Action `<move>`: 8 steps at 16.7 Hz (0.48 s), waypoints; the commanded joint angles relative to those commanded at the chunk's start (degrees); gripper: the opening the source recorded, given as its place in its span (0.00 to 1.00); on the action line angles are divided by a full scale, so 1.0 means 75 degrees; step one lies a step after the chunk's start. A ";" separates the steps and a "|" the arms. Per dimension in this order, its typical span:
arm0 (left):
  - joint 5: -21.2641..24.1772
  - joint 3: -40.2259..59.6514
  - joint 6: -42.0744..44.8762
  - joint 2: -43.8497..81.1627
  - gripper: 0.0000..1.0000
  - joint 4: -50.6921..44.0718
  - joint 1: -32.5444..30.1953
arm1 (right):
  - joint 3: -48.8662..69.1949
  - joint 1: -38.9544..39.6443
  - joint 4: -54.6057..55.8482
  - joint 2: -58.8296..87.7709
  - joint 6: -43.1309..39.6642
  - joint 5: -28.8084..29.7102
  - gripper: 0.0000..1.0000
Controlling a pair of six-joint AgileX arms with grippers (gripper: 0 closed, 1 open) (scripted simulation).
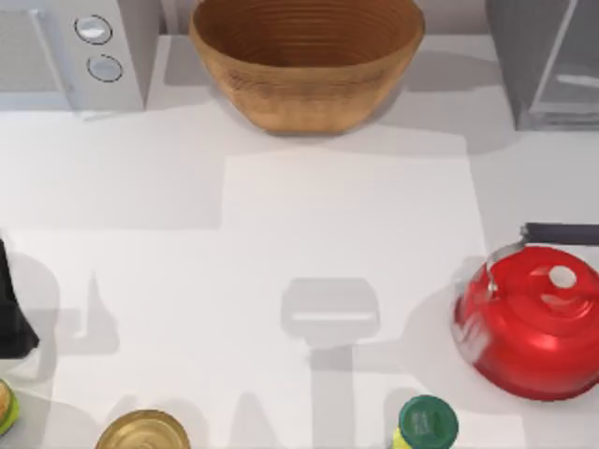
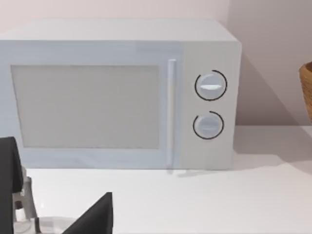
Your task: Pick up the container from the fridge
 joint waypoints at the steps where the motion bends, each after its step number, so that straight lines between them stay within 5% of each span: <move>1: 0.0000 0.0000 0.0000 0.0000 1.00 0.0000 0.0000 | 0.0324 0.0094 -0.0184 0.0165 -0.0008 0.0122 1.00; 8: 0.0000 0.0000 0.0000 0.0000 1.00 0.0000 0.0000 | 0.4154 0.1219 -0.2388 0.1601 -0.0024 0.1317 1.00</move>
